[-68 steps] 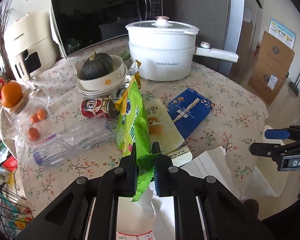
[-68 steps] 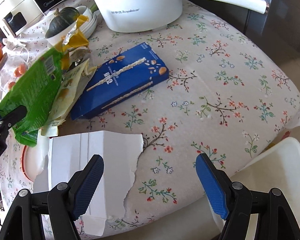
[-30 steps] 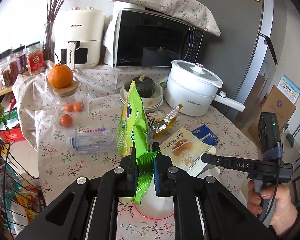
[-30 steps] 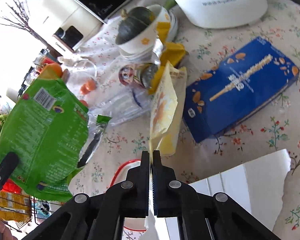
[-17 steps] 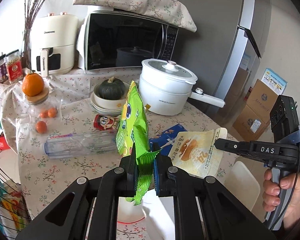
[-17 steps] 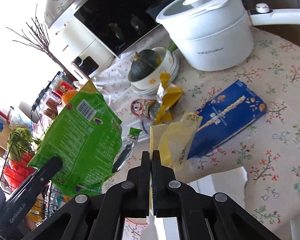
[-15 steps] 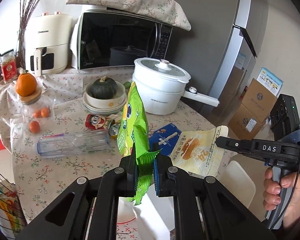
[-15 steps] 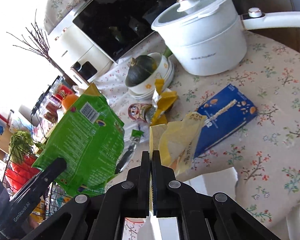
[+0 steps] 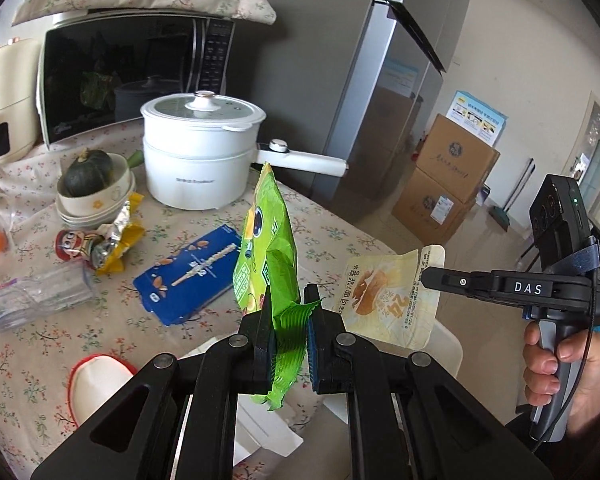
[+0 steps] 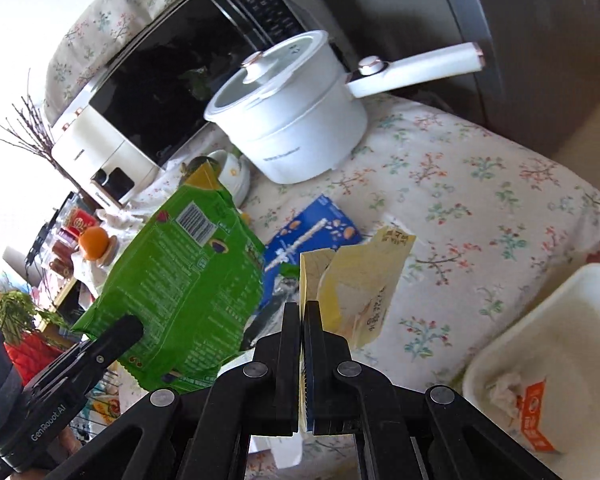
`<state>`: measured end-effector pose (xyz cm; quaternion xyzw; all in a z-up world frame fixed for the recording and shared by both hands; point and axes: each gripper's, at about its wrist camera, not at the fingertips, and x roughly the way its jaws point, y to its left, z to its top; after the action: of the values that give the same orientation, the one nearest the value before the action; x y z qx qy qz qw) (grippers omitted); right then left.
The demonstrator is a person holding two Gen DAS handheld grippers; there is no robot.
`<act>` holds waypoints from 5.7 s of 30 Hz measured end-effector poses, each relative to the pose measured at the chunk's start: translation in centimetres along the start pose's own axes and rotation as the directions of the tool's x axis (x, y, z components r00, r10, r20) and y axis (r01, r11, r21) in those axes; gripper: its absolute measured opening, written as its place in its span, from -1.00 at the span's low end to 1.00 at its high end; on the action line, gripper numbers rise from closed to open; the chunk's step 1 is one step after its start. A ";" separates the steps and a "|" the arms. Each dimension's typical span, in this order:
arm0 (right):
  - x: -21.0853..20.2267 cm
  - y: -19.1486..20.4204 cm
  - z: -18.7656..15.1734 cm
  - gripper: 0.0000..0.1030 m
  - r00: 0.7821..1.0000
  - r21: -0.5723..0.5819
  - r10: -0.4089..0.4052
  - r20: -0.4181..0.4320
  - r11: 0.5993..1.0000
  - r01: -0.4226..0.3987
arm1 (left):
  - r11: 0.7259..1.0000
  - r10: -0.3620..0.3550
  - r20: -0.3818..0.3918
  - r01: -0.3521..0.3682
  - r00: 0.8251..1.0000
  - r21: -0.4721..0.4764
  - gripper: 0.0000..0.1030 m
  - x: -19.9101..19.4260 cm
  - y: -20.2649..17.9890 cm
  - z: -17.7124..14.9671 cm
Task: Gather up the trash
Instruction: 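Grasp the cream bread wrapper with the right gripper and lift it, then carry snack bag and bread wrapper over the white bin and release both, then move both grippers back over the torn white paper on the table, then grasp the torn white paper with the right gripper and lift it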
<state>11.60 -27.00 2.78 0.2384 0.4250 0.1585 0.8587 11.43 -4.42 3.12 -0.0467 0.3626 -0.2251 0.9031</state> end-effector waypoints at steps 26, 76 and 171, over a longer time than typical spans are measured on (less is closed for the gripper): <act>-8.4 -18.3 -3.8 -0.98 0.961 0.220 -0.268 -0.064 0.936 0.276 | 0.952 -0.228 -0.239 0.268 0.944 0.151 -0.75 12.0 -15.4 -5.4; -0.9 -9.3 -3.3 0.55 0.930 -0.018 -0.334 -0.150 0.942 0.336 | 0.975 0.221 -0.211 -0.223 0.952 0.015 0.74 3.3 4.7 -4.4; 6.6 4.4 -3.3 -0.99 0.992 -0.039 -0.029 -0.123 0.999 0.024 | 0.846 0.332 -0.299 -0.423 0.894 -0.325 -0.97 -2.8 19.3 -9.0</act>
<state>12.49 -19.28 -0.92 0.2062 0.4773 0.1697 0.8372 10.76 14.81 -6.52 -0.1225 0.5042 0.0293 0.8544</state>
